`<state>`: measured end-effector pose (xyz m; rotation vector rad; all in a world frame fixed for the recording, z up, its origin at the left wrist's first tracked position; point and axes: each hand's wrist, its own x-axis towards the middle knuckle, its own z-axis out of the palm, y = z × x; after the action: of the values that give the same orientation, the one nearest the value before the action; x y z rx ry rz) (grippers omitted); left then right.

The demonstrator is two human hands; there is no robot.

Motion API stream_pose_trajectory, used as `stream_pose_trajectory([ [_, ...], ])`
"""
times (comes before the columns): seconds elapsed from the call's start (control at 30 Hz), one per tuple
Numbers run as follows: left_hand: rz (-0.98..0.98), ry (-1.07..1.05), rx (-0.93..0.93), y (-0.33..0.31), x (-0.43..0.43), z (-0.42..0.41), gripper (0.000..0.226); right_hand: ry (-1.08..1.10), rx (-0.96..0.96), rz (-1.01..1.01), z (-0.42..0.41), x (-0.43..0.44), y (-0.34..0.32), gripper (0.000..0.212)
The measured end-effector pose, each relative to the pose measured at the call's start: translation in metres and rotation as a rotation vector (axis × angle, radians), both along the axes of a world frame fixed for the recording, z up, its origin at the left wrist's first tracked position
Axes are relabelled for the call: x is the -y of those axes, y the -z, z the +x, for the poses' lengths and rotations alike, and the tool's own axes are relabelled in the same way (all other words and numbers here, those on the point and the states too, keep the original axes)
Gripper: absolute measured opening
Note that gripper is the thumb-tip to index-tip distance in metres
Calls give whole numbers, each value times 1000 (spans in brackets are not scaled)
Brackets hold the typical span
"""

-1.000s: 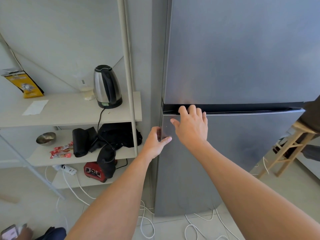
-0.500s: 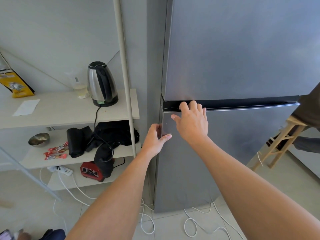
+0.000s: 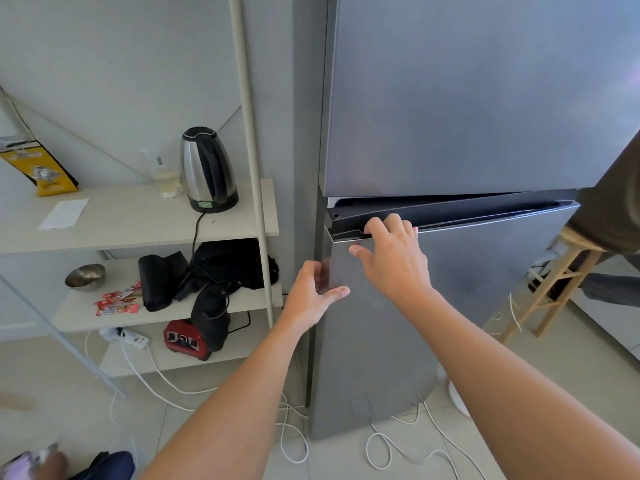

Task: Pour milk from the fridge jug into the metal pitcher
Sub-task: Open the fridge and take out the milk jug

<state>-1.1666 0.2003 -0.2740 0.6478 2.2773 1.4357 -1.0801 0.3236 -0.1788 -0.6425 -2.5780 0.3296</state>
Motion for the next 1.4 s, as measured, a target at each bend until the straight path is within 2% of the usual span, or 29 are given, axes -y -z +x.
stream_pose_trajectory([
  [0.07,21,-14,19,3,6,18,59,-43,1,-23,21,0,-2,37],
  [0.27,11,15,29,4,17,92,102,-121,49,-122,99,0,-14,33],
  [0.37,-48,101,65,0,20,129,98,-90,33,-252,145,2,-20,32],
  [0.47,-72,177,112,-1,22,165,95,-33,-55,-333,193,6,-25,40],
  [0.6,-73,219,166,1,22,210,71,-5,-127,-317,246,10,-34,52],
  [0.7,-52,213,214,6,16,242,65,9,-26,-166,276,6,-40,57],
  [0.8,-92,246,222,16,-4,280,65,81,131,-133,303,-1,-43,60],
  [0.9,-94,285,236,28,-28,317,64,144,231,-112,323,-12,-45,52],
  [1.1,-114,425,263,63,-79,374,61,318,313,8,364,-42,-49,41],
  [1.4,-110,576,245,77,-131,429,64,402,377,85,421,-88,-51,52],
])
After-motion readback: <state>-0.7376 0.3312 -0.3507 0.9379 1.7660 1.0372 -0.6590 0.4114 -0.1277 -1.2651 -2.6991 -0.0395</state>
